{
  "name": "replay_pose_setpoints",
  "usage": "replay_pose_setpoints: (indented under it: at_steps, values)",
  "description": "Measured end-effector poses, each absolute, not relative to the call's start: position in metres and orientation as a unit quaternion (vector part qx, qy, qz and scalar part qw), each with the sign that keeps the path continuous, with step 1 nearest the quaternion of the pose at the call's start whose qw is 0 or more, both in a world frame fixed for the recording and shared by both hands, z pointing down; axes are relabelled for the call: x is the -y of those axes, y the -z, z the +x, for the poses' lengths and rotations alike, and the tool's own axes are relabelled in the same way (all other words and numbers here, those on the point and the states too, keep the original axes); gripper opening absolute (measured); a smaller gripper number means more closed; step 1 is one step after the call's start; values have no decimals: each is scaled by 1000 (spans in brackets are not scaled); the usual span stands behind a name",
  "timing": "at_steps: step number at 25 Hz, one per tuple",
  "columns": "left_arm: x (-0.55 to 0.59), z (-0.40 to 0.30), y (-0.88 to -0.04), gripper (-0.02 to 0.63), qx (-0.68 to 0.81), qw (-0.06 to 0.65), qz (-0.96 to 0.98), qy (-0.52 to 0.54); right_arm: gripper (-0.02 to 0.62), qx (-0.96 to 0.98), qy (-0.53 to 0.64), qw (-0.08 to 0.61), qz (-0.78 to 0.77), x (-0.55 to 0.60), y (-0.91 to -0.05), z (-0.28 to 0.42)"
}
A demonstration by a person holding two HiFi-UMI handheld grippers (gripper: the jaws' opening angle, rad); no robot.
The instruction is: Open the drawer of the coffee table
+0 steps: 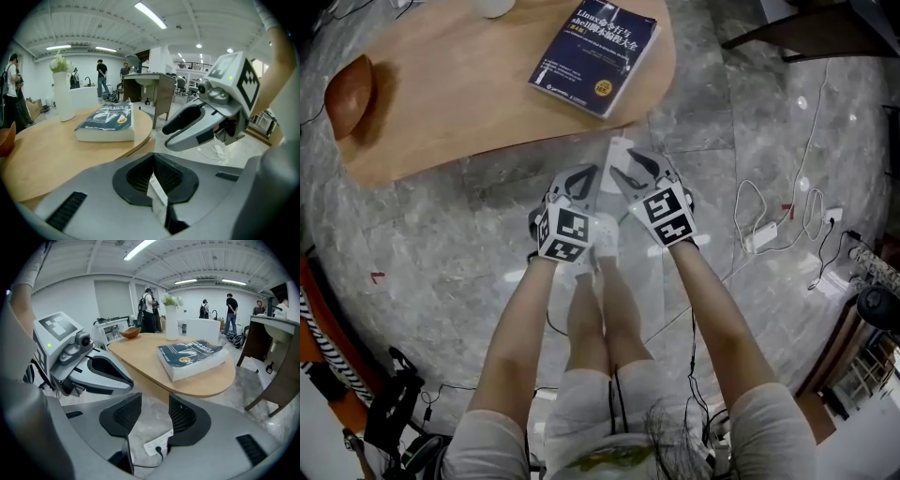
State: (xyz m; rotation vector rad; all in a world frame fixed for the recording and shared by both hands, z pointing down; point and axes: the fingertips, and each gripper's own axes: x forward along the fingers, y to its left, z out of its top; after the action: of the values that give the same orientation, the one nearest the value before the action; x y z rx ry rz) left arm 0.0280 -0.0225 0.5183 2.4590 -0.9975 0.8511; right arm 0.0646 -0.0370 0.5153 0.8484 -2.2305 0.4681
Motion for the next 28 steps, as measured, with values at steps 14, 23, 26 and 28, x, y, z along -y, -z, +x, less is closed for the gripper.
replay_pose_setpoints:
  at_steps: [14, 23, 26, 28]
  values:
    - [34, 44, -561, 9, 341, 170, 871, -311, 166, 838, -116, 405, 348, 89, -579, 104]
    - [29, 39, -581, 9, 332, 174, 870, -320, 166, 836, -76, 441, 319, 103, -606, 110]
    - [27, 33, -591, 9, 333, 181, 867, -324, 164, 838, -54, 455, 295, 106, -614, 110]
    - [25, 28, -597, 9, 333, 184, 865, -327, 164, 842, -39, 459, 282, 110, -617, 111]
